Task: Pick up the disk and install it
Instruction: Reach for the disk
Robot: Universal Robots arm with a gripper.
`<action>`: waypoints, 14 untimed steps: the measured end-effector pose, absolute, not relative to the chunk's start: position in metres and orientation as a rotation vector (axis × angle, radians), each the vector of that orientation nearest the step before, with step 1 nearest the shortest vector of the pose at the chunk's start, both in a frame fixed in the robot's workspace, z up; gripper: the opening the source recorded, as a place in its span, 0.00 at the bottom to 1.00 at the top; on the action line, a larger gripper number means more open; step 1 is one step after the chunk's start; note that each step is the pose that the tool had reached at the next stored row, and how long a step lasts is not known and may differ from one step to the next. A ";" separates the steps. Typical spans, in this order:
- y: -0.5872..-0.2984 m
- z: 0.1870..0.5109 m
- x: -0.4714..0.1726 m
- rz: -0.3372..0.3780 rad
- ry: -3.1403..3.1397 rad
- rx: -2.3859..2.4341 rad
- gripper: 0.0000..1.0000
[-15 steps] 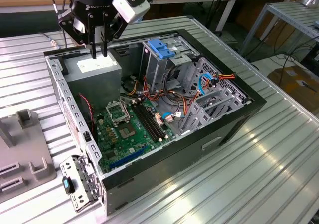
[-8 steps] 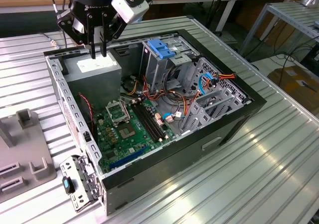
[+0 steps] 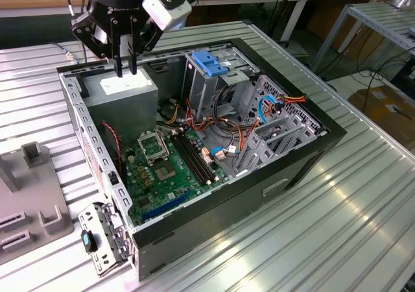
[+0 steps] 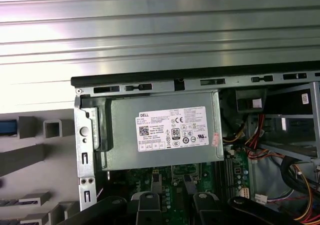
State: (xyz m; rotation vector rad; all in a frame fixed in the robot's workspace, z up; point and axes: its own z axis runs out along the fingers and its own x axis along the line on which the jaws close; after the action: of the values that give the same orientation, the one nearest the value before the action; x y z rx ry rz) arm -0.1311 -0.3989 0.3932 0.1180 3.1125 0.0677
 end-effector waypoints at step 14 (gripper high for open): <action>-0.399 0.393 -0.137 0.068 3.112 0.118 0.31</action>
State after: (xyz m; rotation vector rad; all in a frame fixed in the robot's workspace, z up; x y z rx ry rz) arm -0.1372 -0.3989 0.3932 0.1180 3.1125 0.0676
